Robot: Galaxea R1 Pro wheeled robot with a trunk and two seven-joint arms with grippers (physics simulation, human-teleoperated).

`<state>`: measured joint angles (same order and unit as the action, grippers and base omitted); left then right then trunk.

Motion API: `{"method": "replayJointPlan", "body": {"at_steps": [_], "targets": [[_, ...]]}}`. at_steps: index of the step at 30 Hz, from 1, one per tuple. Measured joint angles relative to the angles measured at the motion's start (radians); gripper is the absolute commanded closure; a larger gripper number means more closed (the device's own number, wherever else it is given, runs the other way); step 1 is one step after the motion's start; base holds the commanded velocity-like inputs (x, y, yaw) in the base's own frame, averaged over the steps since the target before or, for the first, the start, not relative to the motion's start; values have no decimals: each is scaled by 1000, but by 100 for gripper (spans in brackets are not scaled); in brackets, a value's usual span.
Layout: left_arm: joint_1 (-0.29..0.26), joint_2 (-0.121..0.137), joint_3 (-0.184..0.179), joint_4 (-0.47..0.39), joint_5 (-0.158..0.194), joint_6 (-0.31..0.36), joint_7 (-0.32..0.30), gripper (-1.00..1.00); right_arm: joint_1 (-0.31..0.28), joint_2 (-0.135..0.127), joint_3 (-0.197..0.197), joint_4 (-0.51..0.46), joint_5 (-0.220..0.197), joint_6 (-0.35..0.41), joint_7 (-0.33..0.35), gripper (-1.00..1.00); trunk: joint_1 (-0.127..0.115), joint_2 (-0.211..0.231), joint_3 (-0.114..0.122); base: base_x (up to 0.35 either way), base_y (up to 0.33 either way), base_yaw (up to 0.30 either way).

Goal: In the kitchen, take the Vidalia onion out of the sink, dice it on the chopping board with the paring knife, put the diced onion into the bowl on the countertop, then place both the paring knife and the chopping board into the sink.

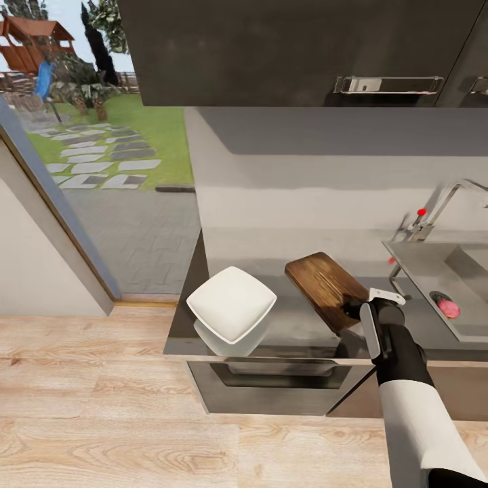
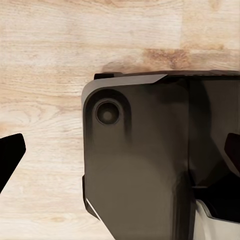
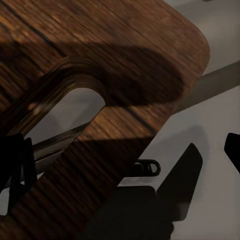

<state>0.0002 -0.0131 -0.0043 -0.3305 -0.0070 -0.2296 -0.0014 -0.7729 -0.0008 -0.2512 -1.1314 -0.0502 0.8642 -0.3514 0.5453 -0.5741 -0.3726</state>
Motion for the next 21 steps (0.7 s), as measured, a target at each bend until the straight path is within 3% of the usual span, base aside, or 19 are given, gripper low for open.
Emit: {"method": "replayJointPlan", "body": {"at_steps": [21], "targets": [[0, 0, 0, 0, 1, 0, 0, -100, 0, 3, 2, 7, 17, 4, -5, -100, 0, 0, 6, 0, 0, 0]]}}
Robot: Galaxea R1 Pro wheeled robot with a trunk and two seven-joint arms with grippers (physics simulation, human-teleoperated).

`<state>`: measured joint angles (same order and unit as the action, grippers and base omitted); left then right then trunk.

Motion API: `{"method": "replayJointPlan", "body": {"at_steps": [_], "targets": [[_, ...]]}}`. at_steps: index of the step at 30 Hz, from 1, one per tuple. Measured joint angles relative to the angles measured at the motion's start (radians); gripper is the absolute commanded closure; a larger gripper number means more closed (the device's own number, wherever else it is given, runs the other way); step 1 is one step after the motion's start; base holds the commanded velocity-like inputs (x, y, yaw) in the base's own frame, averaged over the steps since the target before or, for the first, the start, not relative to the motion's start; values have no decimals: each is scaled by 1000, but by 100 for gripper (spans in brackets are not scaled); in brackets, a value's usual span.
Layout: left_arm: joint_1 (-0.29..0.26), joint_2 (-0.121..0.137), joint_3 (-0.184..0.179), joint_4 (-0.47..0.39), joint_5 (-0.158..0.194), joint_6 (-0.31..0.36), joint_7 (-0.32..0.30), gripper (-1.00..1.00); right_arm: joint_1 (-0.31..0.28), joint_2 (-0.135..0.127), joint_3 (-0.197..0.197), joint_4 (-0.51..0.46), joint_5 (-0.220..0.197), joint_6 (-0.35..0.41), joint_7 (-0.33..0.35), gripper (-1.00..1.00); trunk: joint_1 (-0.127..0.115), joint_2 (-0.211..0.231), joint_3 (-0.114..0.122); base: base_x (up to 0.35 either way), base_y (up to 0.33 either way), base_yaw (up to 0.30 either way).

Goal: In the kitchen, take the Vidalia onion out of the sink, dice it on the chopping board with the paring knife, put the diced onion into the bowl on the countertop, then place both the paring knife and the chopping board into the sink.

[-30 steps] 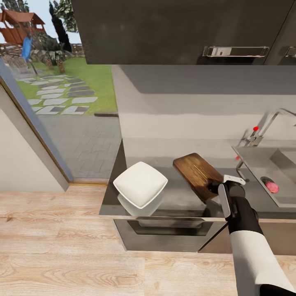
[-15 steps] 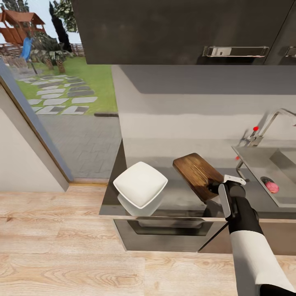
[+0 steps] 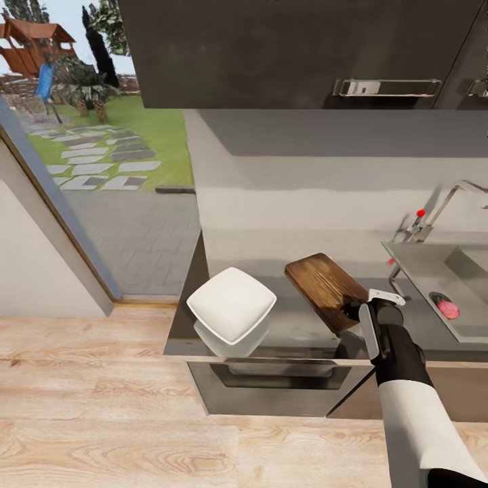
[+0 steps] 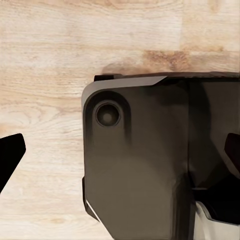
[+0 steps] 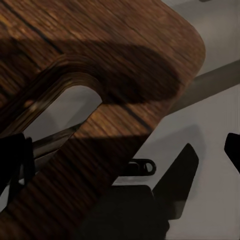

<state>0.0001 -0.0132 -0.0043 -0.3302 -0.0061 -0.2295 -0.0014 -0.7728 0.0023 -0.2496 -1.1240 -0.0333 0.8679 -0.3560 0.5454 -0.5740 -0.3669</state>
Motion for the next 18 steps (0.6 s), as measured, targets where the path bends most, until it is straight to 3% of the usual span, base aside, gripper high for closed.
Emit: {"method": "replayJointPlan", "body": {"at_steps": [18], "targets": [[0, 0, 0, 0, 0, 0, 0, -100, 0, 0, 1, 32, 4, 2, -1, -100, 0, 0, 20, 0, 0, 0]]}}
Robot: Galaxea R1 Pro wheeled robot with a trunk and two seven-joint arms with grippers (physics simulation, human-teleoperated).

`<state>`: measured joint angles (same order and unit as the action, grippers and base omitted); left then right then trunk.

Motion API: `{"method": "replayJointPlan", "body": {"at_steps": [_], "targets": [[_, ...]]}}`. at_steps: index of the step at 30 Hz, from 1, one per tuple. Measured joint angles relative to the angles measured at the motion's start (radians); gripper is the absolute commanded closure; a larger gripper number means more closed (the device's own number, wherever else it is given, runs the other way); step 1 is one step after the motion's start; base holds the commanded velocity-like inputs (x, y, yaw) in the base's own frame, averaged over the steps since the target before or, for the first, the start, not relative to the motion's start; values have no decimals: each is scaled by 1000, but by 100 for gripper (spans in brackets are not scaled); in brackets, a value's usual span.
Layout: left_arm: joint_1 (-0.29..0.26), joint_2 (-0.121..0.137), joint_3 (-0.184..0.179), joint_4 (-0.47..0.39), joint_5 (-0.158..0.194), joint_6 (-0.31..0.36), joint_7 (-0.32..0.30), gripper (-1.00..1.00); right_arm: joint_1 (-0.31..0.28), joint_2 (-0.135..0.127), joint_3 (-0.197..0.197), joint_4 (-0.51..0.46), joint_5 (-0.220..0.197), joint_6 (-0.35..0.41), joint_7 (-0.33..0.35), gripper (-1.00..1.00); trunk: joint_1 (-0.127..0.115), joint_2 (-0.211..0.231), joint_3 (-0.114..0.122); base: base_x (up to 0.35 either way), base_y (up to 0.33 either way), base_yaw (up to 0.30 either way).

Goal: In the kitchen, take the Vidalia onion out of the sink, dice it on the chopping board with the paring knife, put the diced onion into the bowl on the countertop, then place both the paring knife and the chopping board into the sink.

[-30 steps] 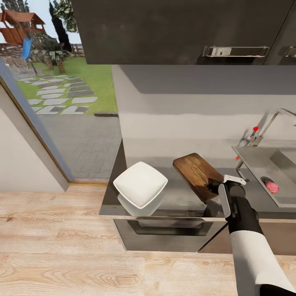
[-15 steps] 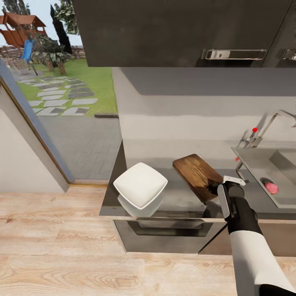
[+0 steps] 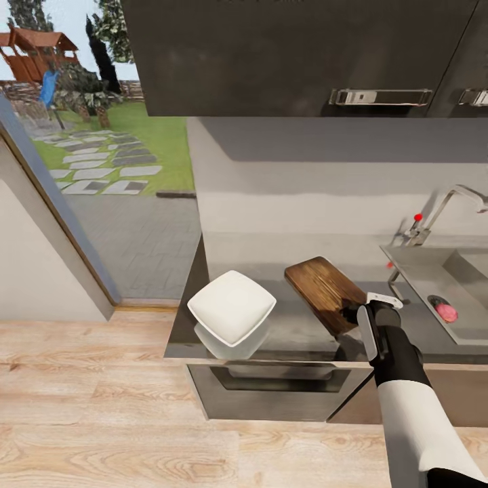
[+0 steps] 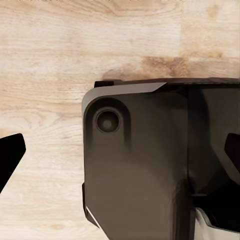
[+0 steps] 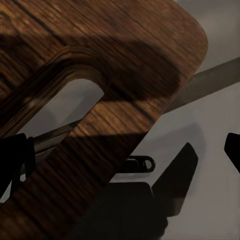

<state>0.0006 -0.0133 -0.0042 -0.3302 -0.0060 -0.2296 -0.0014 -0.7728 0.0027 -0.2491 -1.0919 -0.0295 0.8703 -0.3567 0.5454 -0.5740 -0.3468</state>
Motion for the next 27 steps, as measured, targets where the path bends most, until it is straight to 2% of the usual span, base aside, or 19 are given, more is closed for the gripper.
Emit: {"method": "replayJointPlan", "body": {"at_steps": [8, 9, 10, 13, 15, 17, 27], "targets": [[0, 0, 0, 1, 0, 0, 0, -100, 0, 0, 0, 1, 0, 0, 0, -100, 0, 0, 0, 0, 0, 0], [0, 0, 0, 1, 0, 0, 0, -100, 0, 0, 0, 1, 0, 0, 0, 100, 0, 0, 0, 0, 0, 0], [0, 0, 0, 1, 0, 0, 0, -100, 0, 0, 0, 2, -11, -3, 2, 100, 0, 0, 0, 0, 0, 0], [0, 0, 0, 1, 0, 0, 0, -100, 0, 0, 0, 2, -10, -2, 2, 100, 0, 0, 0, 0, 0, 0], [0, 0, 0, 1, 0, 0, 0, -100, 0, 0, -1, -3, 14, 9, 4, 100, 0, 0, 0, 0, 0, 0], [0, 0, 0, 1, 0, 0, 0, -100, 0, 0, 0, 4, -16, -4, 4, 100, 0, 0, 0, 0, 0, 0], [0, -1, 0, 1, 0, 0, 0, -100, 0, 0, 0, 3, -14, -1, 4, 100, 0, 0, 0, 0, 0, 0]]}}
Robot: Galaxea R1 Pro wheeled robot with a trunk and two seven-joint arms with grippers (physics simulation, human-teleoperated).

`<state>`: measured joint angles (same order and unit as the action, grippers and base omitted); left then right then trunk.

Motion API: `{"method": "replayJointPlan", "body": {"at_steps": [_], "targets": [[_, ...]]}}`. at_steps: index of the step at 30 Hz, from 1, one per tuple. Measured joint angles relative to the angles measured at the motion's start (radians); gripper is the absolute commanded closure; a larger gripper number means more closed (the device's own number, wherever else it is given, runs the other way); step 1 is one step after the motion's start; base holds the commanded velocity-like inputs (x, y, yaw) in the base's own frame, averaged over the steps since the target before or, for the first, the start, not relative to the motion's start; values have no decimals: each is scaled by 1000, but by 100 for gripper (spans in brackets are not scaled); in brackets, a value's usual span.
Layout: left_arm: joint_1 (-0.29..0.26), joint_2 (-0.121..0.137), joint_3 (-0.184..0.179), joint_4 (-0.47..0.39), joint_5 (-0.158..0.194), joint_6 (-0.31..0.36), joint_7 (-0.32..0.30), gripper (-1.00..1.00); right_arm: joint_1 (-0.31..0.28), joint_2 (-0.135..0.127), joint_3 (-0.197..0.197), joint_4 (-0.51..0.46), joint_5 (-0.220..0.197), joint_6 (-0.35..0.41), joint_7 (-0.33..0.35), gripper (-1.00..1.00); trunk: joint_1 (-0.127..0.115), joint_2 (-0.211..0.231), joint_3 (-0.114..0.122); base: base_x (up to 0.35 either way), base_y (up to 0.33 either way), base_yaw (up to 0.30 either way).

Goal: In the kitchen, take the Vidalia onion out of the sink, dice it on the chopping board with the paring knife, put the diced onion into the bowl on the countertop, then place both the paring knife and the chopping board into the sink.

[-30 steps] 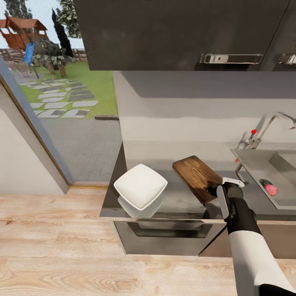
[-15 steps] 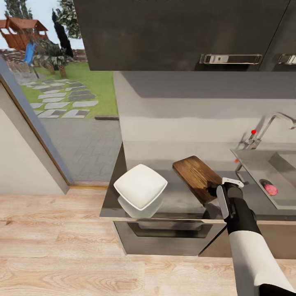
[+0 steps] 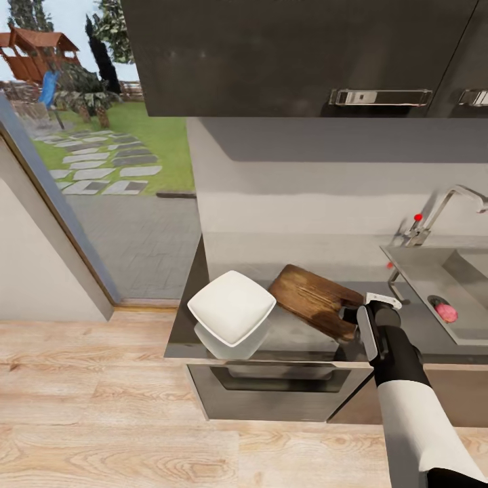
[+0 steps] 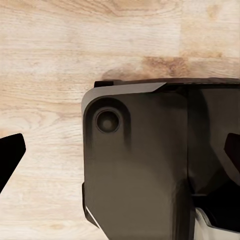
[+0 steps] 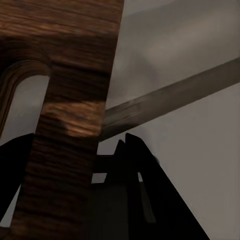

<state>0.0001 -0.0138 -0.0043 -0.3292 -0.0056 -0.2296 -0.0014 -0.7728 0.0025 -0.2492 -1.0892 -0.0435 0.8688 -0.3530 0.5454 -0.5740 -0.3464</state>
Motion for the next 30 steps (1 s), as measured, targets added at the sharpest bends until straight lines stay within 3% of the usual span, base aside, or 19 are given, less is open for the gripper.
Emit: {"method": "replayJointPlan", "body": {"at_steps": [16, 20, 22, 24, 30], "targets": [[0, 0, 0, 0, 0, 0, 0, -100, 0, -2, -2, 18, 0, -2, -1, 100, 0, 0, 10, 0, -3, 0], [0, 0, 0, 0, 0, 1, 1, -100, 0, -2, -2, 26, -13, 1, 3, 100, 0, 0, 16, 0, -161, 0], [0, 0, 0, 0, 0, 2, 1, -100, 0, -3, -3, 27, 19, 10, 0, 100, 0, 0, 19, 0, -217, 0], [0, 0, 0, 0, 0, 2, 1, -100, 0, -2, -2, 27, 0, 5, 3, 100, 0, 0, 23, 0, -229, 0], [0, 0, 0, 0, 0, 2, 1, -100, 0, -2, -2, 27, 6, 7, 2, 100, 0, 0, 32, 0, -203, 0]]}}
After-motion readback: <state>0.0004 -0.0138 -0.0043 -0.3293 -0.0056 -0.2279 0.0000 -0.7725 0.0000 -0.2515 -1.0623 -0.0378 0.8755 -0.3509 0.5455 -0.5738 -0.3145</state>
